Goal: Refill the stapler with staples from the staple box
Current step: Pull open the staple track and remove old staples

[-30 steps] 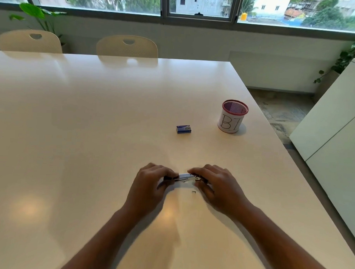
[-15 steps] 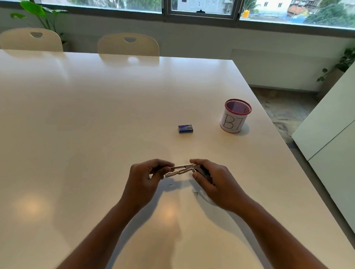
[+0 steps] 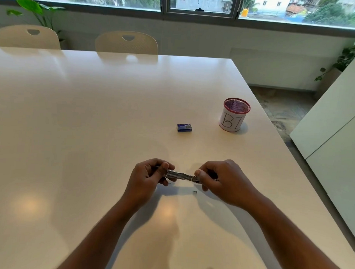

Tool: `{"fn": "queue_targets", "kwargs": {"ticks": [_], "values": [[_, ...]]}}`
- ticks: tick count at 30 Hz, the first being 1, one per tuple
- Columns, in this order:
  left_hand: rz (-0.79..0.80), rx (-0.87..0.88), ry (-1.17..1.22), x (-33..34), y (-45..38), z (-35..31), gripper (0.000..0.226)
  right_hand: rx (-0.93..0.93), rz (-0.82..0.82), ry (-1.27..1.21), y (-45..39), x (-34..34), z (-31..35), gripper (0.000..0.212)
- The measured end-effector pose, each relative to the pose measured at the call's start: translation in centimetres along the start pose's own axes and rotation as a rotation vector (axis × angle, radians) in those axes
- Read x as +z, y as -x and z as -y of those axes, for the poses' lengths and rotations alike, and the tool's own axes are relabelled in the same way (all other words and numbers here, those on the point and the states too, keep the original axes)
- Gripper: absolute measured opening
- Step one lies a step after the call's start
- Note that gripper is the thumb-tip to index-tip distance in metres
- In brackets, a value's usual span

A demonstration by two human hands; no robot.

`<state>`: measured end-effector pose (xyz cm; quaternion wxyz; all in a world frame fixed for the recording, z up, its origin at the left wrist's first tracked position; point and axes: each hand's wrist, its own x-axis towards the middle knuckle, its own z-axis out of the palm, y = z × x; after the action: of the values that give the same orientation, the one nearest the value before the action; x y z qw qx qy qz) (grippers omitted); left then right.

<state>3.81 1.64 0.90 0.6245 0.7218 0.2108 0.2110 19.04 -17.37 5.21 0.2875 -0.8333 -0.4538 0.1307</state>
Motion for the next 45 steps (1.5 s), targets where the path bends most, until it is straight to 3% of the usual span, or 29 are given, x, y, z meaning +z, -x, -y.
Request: {"fn": "queue_targets", "kwargs": {"ticks": [4,21,36,45], "values": [[0.030,-0.016,0.064,0.0,0.4,-0.3,0.030,0.013,-0.010,-0.015,0.2,-0.5,0.2,0.028],[0.046,-0.023,0.162,0.0,1.5,-1.0,0.023,-0.062,-0.112,-0.120,1.3,-1.2,0.8,0.058],[0.116,0.003,0.173,0.0,1.6,-0.5,0.033,-0.038,-0.139,-0.203,1.0,-1.3,0.1,0.044],[-0.043,0.155,-0.021,0.7,1.6,-0.7,0.026,-0.053,-0.154,-0.283,1.0,-0.7,-0.6,0.050]]}}
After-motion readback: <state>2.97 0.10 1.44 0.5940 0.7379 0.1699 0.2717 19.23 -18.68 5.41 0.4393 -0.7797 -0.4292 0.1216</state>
